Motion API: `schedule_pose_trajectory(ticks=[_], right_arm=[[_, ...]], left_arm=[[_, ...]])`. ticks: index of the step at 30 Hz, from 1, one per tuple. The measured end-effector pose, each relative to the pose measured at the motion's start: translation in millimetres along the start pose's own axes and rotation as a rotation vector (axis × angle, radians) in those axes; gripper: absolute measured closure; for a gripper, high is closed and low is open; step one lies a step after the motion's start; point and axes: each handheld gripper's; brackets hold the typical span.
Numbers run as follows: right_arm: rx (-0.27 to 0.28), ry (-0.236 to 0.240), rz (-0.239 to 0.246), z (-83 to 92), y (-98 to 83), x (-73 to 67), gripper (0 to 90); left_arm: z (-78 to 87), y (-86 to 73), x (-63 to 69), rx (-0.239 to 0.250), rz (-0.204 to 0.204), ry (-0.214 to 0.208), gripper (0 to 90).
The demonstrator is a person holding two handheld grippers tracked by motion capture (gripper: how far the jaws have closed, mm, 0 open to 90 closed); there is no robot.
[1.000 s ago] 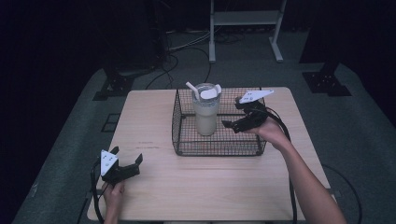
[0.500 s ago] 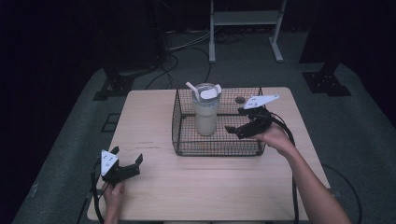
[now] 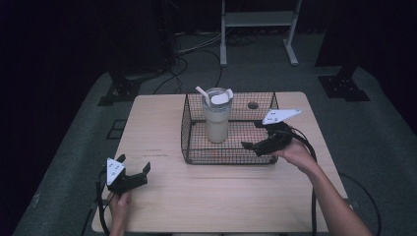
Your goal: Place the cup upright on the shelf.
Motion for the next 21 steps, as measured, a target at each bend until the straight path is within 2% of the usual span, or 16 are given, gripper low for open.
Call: schedule_pose_trajectory(ticks=[10, 21], right_arm=[[0.016, 0.019, -0.038, 10.8, -18.1, -4.7, 8.9], [0.023, 0.037, -0.048, 19.3, -38.7, -17.4, 8.9]], left_arm=[[-0.1, 0.1, 0.6, -0.006, -0.011, -0.001, 0.0], [-0.3, 0.1, 1.0, -0.005, -0.011, -0.001, 0.0]])
Point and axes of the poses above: each handheld gripper's, and its own axes: z roughly backward along the jaws, y roughly out of its top, x roughly to its right, and after that the axes turned 5 degrees about x, right-handed
